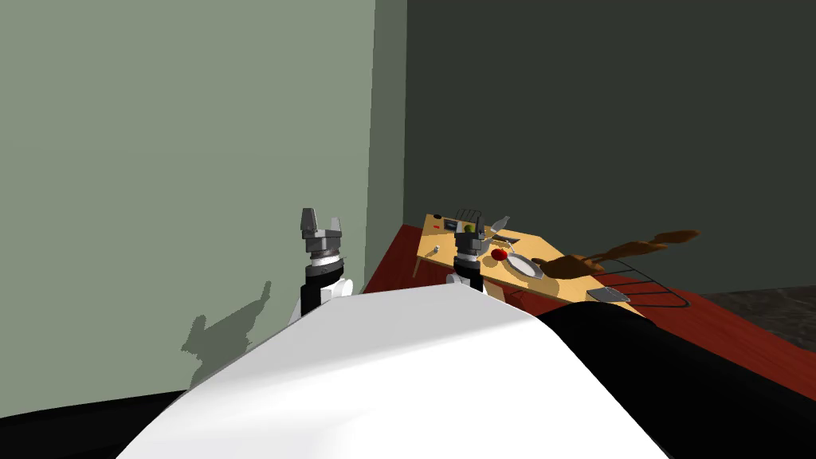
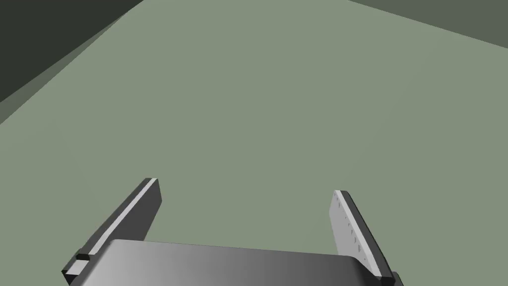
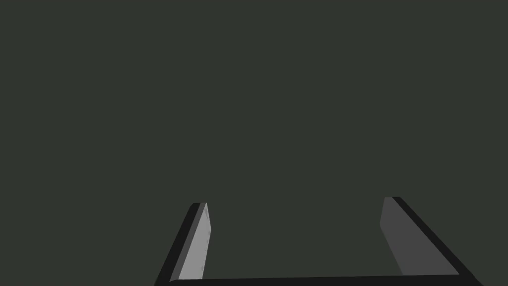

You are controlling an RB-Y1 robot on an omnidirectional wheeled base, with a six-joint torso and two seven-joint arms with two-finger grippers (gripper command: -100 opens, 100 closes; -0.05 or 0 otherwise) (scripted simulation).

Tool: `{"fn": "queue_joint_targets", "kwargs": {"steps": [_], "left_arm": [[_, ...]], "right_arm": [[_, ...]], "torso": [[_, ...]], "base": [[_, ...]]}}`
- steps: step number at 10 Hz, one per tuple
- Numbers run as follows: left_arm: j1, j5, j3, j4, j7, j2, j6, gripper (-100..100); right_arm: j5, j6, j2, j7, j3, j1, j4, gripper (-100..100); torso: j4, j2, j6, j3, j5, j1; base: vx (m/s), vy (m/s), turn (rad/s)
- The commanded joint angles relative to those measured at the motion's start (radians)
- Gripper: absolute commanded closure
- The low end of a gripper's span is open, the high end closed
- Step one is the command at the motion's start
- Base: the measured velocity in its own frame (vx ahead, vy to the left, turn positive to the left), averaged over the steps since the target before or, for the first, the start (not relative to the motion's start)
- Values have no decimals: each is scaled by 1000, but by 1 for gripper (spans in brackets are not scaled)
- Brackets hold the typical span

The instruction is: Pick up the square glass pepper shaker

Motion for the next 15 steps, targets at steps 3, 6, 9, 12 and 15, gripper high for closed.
{"fn": "queue_joint_targets", "kwargs": {"steps": [3, 6, 9, 12, 15], "left_arm": [[0, 0, 0, 0, 0, 0, 0, 0], [0, 0, 0, 0, 0, 0, 0, 0], [0, 0, 0, 0, 0, 0, 0, 0], [0, 0, 0, 0, 0, 0, 0, 0], [0, 0, 0, 0, 0, 0, 0, 0]], "right_arm": [[25, 20, -75, 4, -15, -12, 32, -100], [67, 53, -130, 10, -38, -31, 85, -100], [127, 96, -164, 22, -66, -59, 157, -100], [202, 145, -184, 39, -96, -93, 249, -100], [261, 181, -192, 55, -116, -119, 319, -100]], "torso": [[0, -1, 0, -1, 0, 0], [0, -2, 0, -1, 0, 2], [-1, -3, 0, -2, 1, 3], [-1, -3, 0, -2, 1, 4], [-1, -4, 0, -3, 1, 3]], "base": [[14, 15, -48], [29, 34, -71], [44, 57, -84], [46, 66, -99], [56, 49, -50]]}}
